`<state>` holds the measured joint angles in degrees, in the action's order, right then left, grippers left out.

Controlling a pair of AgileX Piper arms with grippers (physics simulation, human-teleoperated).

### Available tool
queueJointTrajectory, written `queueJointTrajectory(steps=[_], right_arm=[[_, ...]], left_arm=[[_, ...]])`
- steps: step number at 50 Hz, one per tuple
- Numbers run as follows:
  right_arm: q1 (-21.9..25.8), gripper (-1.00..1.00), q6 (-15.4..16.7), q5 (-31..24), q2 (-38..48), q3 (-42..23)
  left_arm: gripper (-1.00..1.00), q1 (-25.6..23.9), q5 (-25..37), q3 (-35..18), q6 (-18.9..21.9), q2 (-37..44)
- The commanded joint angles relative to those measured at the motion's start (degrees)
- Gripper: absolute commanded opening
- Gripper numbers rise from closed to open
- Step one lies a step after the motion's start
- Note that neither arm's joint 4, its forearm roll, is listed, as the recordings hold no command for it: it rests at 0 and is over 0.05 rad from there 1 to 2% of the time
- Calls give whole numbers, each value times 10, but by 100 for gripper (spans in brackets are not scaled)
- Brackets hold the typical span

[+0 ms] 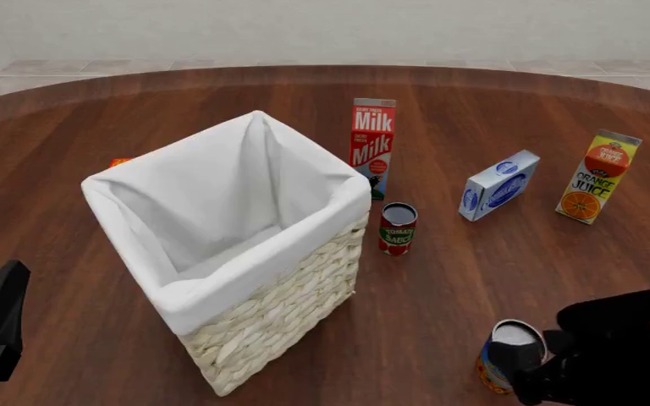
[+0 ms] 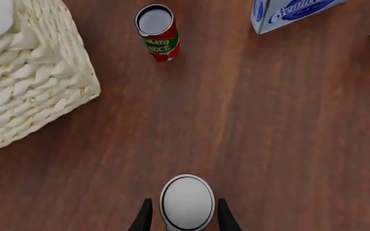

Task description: Pick up the alphabet soup and the tomato sauce, and put them in the basket.

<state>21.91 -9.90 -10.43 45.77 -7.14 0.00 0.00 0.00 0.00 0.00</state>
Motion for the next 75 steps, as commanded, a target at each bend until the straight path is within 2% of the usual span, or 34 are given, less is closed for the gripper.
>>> queueJointTrajectory(steps=[1,12,13,28,53,75], right_arm=[[1,100,-2,30,26,7],[-1,100,-1,53,52,4],[-4,-100,2,49,49,3],[-6,-100,3,27,20,3],[-25,-100,45,-96,-60,-64],[-14,-100,75,-126,-53,-131]], left_arm=[[100,0,0,0,0,0],[100,0,0,0,0,0],[100,0,0,0,0,0],[100,0,0,0,0,0],[100,0,0,0,0,0],[100,0,0,0,0,0]])
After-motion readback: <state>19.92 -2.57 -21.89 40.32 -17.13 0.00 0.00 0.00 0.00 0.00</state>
